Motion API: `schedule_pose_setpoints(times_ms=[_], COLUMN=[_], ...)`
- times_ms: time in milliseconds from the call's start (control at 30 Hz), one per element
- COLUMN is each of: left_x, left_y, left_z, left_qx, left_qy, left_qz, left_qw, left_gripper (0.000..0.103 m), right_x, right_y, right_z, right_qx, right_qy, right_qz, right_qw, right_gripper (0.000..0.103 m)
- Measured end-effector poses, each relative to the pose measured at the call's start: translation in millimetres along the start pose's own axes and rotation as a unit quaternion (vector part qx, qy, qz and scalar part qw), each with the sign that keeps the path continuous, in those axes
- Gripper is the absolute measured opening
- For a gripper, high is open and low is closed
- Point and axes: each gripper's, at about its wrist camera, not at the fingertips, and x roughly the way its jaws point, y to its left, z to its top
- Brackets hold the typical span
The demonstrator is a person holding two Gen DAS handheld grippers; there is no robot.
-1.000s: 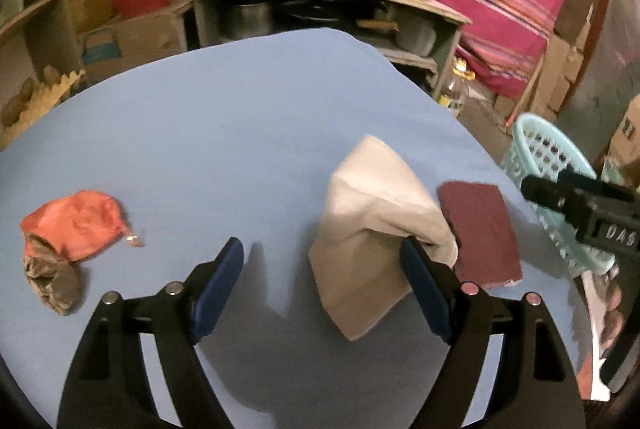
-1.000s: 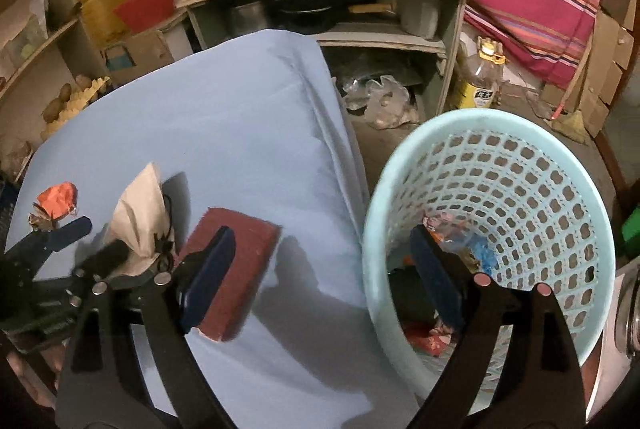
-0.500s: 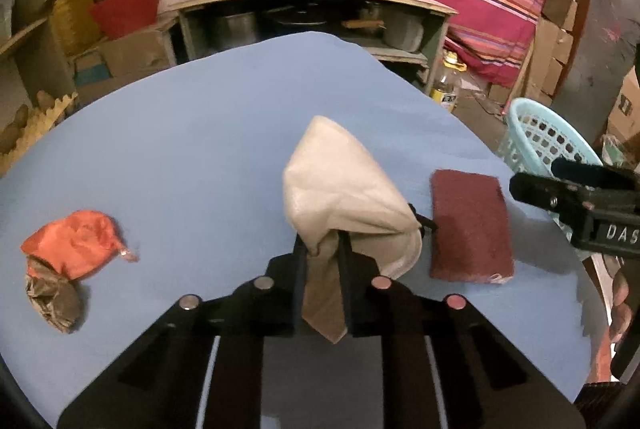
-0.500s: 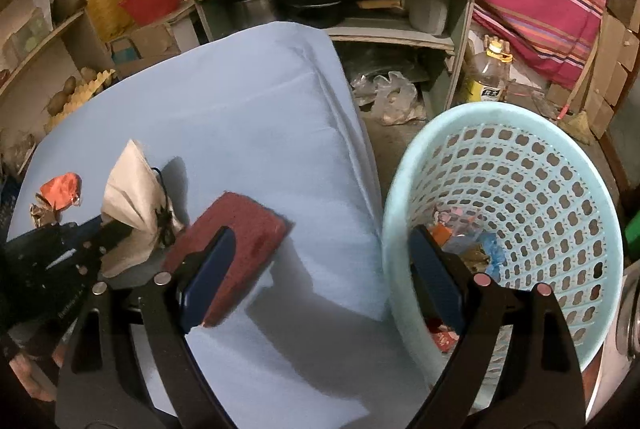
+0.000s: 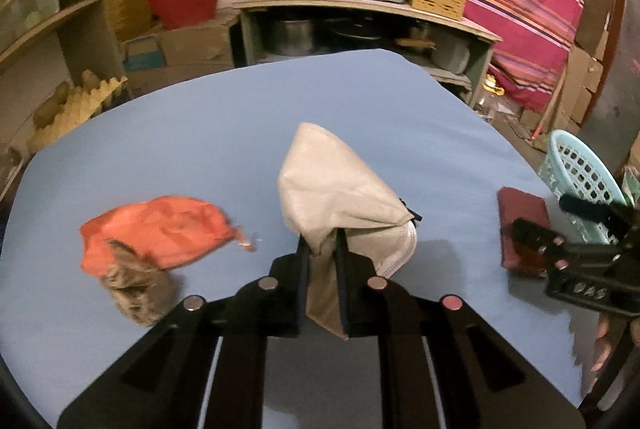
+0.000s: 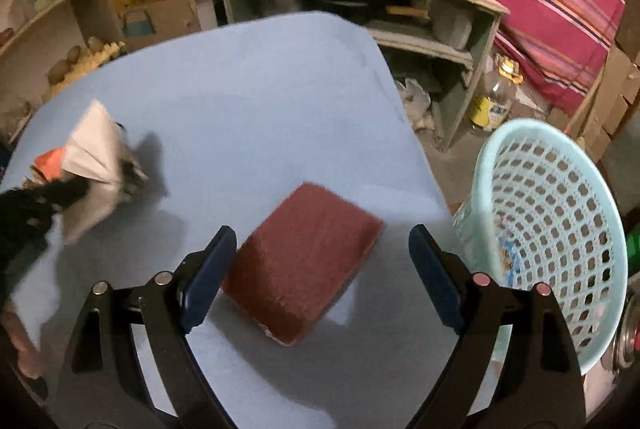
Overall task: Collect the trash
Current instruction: 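Grasp the white cloth with the left tool while the right tool hovers over the sponge, then grasp the maroon sponge with the right tool and carry both items over the basket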
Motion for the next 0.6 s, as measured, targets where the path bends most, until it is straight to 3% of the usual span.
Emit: schedule_pose_setpoints(times_ms=[333, 400, 500, 600], left_x=[-14, -16, -18, -19], left_y=[21, 23, 25, 25], left_z=[-1, 0, 0, 0], left_qx=[-0.021, -0.023, -0.024, -0.026], left_qy=[-0.019, -0.022, -0.024, -0.026], left_qz=[0.012, 0.015, 0.017, 0.017], left_qw=[0.9995, 0.9994, 0.9993, 0.9992], left_gripper=[0.013, 0.013, 0.013, 0.013], right_x=[16, 17, 16, 16], right_y=[14, 16, 16, 15], right_z=[-9, -9, -8, -7], right_qx=[0.006, 0.003, 0.002, -0.002], right_qy=[0.014, 0.012, 0.010, 0.008], right_qz=[-0.024, -0.025, -0.009, -0.001], right_qw=[1.000, 1.000, 1.000, 1.000], right_gripper=[0.092, 0.089, 0.076, 0.074])
